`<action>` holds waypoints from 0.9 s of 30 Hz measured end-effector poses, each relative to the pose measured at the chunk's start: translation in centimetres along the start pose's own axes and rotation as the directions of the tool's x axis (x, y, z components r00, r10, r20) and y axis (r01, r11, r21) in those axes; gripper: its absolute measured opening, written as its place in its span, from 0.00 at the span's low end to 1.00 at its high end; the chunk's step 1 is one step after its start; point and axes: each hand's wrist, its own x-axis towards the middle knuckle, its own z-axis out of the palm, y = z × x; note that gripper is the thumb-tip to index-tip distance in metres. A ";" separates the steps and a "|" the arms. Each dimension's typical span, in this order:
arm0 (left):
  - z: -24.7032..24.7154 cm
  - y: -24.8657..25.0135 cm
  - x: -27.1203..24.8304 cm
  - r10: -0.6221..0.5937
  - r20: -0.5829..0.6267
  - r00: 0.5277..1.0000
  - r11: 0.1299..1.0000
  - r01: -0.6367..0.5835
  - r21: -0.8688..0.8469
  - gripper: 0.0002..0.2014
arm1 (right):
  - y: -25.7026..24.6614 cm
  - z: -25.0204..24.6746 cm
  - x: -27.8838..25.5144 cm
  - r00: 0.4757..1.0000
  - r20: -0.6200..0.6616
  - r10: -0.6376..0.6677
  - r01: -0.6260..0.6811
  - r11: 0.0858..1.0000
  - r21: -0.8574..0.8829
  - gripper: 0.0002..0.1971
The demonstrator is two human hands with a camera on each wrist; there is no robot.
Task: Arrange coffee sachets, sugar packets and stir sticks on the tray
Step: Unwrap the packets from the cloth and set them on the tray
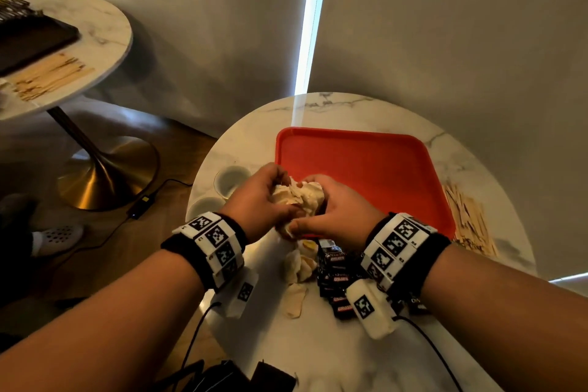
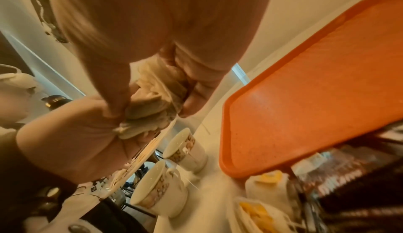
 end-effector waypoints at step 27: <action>-2.5 5.8 3.2 -0.053 0.204 0.977 0.999 0.050 0.023 0.11 | -2.4 -2.1 -0.9 0.987 -0.157 0.027 0.004 0.981 0.196 0.17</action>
